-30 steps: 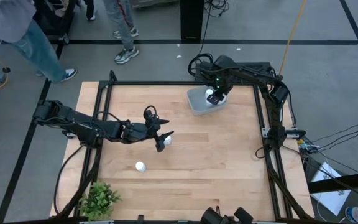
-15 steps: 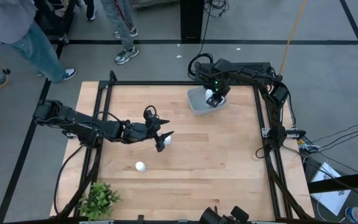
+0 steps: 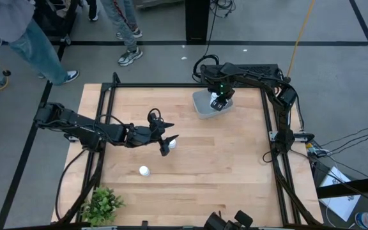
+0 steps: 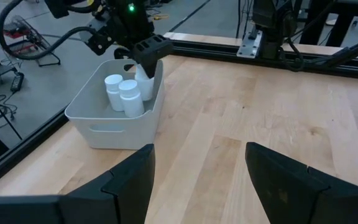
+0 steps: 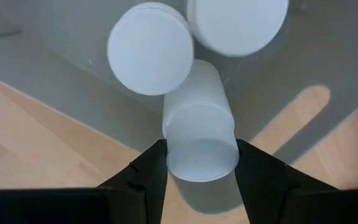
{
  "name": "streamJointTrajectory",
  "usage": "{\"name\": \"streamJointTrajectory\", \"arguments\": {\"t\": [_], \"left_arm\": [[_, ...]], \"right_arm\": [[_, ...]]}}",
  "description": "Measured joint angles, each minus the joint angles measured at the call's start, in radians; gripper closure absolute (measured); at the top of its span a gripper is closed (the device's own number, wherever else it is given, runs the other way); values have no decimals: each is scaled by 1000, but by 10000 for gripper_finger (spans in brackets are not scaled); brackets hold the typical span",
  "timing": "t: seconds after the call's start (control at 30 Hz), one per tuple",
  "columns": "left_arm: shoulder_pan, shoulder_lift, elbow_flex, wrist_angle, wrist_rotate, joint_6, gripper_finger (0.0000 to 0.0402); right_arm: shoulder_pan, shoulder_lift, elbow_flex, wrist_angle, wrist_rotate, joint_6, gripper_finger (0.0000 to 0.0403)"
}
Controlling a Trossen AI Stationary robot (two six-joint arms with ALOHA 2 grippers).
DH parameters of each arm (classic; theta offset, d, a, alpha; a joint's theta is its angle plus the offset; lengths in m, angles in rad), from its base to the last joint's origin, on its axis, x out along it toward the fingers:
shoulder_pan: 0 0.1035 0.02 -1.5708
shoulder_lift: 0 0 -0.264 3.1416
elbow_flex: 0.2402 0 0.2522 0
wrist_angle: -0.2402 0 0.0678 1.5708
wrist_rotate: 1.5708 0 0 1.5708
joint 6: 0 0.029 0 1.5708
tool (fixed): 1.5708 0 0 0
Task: Pick and place pill bottles into a basket
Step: Put the white medicine bottle into the gray bin
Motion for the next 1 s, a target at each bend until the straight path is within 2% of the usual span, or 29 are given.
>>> {"name": "streamJointTrajectory", "arguments": {"t": [0.77, 0.9, 1.0], "left_arm": [[0, 0, 0, 0, 0, 4, 144], [0, 0, 0, -6, 0, 4, 144], [0, 0, 0, -7, 0, 4, 144]], "right_arm": [[0, 18, -37, 43, -13, -27, 253], [-1, 44, -36, 54, -20, -34, 225], [0, 54, -33, 51, -20, -38, 221]]}}
